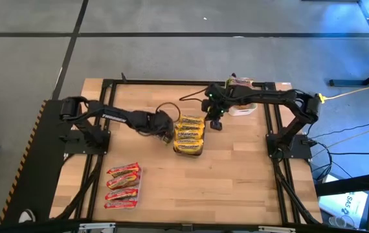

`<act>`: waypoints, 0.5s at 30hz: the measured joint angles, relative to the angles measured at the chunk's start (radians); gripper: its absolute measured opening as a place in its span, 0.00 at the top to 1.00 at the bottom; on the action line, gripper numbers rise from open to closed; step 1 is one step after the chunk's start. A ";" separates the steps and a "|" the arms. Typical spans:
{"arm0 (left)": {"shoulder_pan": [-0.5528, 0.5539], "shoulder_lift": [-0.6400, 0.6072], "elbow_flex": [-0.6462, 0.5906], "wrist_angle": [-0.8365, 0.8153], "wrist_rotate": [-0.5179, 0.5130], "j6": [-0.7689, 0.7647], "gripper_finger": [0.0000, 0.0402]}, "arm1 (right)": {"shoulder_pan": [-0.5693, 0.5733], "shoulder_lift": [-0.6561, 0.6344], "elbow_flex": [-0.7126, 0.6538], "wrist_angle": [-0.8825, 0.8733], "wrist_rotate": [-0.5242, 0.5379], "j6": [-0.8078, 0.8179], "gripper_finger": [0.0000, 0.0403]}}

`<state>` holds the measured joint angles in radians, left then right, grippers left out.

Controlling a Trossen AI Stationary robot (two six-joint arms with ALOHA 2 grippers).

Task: Sort Maruchan noodles
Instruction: Put the green noodle pack into the white bin

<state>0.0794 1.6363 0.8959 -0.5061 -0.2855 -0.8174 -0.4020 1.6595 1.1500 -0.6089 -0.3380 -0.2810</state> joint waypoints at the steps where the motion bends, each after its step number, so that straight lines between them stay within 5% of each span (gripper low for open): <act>1: -0.023 0.000 0.000 -0.012 0.003 -0.017 0.82 | 0.008 -0.006 0.000 -0.007 0.014 0.007 0.99; 15: -0.339 0.004 0.019 -0.083 0.044 -0.241 0.82 | 0.130 -0.180 0.000 -0.041 0.104 0.126 0.99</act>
<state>-0.2600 1.6405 0.9152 -0.5890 -0.2411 -1.0584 -0.2724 1.4797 1.1500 -0.6501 -0.2340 -0.1548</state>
